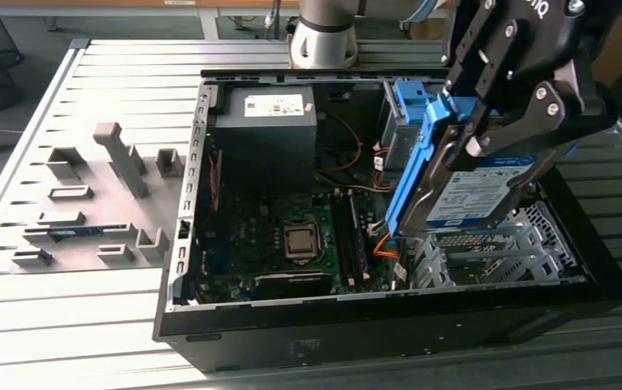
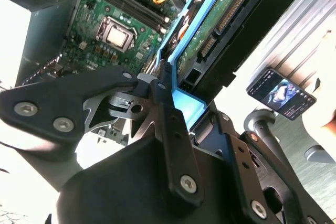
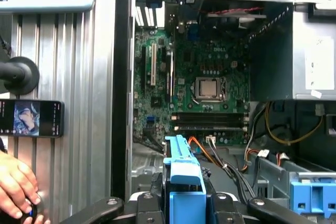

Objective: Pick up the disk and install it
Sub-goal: 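Insert the disk into the insertion slot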

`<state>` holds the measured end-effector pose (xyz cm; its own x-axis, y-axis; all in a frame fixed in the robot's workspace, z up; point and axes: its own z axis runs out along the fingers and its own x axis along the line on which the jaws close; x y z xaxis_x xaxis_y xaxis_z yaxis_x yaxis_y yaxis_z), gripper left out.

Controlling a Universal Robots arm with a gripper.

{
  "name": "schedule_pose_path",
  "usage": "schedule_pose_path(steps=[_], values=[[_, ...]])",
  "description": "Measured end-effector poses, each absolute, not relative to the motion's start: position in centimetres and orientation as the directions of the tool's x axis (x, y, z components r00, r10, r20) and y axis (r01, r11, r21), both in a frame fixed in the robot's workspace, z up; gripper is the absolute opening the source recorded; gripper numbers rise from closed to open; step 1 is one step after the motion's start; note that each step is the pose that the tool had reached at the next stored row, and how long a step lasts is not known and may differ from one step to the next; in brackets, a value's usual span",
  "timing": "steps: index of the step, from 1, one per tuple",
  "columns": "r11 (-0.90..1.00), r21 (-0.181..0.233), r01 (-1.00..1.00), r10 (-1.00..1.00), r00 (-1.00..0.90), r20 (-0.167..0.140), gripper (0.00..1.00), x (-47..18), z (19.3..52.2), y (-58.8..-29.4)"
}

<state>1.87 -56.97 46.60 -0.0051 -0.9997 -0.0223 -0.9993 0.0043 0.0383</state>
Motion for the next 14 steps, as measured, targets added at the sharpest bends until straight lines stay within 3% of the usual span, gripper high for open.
schedule_pose_path(steps=[14], values=[[0.004, 0.038, -0.999, -1.000, -0.005, -0.022, 0.36, 6.9, 45.2, -57.0]])
